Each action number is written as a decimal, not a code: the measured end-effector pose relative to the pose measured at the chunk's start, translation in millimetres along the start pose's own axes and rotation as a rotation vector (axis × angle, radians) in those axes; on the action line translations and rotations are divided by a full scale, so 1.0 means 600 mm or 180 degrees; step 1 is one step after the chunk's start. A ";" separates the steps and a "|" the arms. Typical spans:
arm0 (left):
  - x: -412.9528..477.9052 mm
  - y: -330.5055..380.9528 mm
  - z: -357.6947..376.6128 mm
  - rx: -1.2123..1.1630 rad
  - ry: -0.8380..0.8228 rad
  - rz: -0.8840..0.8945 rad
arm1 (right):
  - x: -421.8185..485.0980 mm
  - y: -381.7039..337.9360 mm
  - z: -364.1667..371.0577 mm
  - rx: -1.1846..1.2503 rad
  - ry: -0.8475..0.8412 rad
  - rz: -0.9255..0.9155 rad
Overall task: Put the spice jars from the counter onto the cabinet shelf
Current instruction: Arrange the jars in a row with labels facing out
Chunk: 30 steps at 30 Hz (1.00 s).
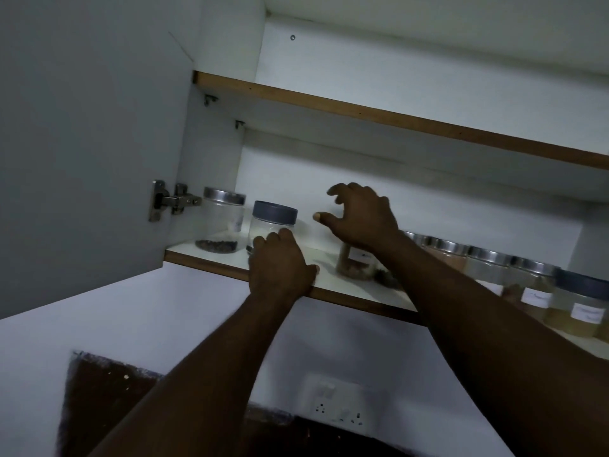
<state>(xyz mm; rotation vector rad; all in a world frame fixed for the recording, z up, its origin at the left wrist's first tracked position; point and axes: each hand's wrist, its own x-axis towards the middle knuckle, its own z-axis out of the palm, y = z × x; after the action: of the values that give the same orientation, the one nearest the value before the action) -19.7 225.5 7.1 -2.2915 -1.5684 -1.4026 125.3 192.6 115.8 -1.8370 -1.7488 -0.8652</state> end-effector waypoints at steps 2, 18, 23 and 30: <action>0.004 -0.028 -0.010 0.0008 0.0167 -0.0177 | 0.013 -0.041 0.015 0.0196 -0.0219 -0.0227; 0.069 -0.052 -0.024 -0.0025 -0.1247 -0.0531 | 0.040 -0.034 0.049 -0.0061 -0.0696 -0.0418; 0.096 -0.059 0.000 0.0031 -0.1645 -0.0207 | 0.038 -0.011 0.035 -0.0184 -0.0765 -0.0366; 0.118 -0.063 0.026 0.0327 -0.2218 0.0417 | 0.028 0.024 0.018 -0.0216 -0.0838 -0.0283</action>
<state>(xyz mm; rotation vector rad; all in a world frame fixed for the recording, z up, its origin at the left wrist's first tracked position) -31.8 303.2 29.6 -2.9217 -1.5118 -0.4834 140.9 210.7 121.8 -2.0062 -1.9955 -0.7513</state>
